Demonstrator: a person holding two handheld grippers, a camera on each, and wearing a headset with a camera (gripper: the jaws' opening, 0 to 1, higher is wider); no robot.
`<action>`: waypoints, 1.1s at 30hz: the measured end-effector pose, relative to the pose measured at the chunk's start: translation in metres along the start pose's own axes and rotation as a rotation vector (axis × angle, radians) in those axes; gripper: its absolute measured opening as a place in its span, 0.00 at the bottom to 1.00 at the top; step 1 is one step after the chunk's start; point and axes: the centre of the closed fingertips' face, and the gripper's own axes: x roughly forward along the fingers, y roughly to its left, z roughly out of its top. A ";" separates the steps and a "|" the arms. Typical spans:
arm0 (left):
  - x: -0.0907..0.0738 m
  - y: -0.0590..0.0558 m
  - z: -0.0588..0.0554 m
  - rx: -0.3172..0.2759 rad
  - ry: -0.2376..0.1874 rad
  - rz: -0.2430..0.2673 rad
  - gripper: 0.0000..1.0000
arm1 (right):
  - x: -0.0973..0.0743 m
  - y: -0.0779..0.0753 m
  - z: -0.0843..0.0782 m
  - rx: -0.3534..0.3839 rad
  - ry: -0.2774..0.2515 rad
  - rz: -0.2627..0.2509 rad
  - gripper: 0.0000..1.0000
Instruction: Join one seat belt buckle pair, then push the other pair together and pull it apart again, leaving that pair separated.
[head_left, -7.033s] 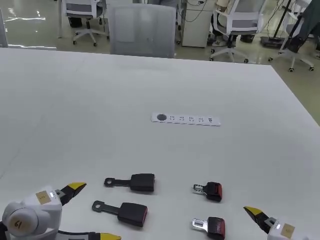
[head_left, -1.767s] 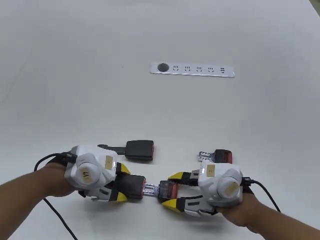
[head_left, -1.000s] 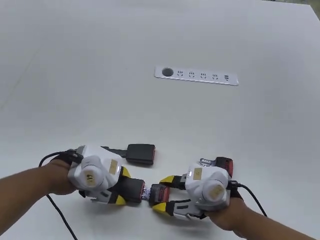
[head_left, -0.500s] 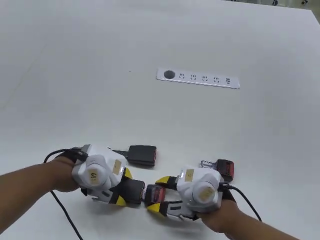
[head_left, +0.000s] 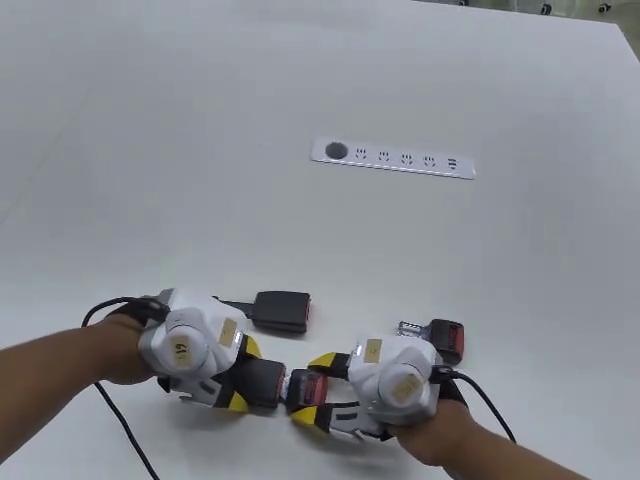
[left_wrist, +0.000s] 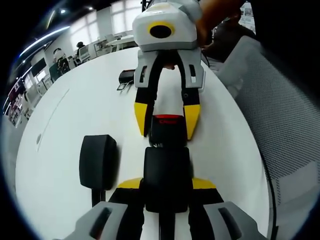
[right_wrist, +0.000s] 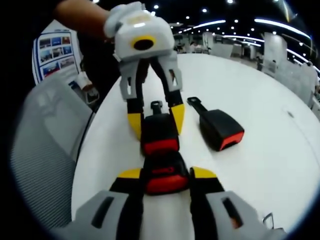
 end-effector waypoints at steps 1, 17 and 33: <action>0.000 0.000 0.000 0.000 -0.001 0.000 0.34 | 0.000 0.000 0.000 -0.003 0.000 0.000 0.35; -0.004 0.000 -0.001 -0.051 -0.098 0.024 0.34 | -0.002 0.000 0.000 -0.064 -0.011 -0.008 0.34; -0.005 -0.001 -0.001 -0.069 -0.151 0.026 0.34 | -0.003 0.001 0.000 -0.060 -0.054 -0.010 0.34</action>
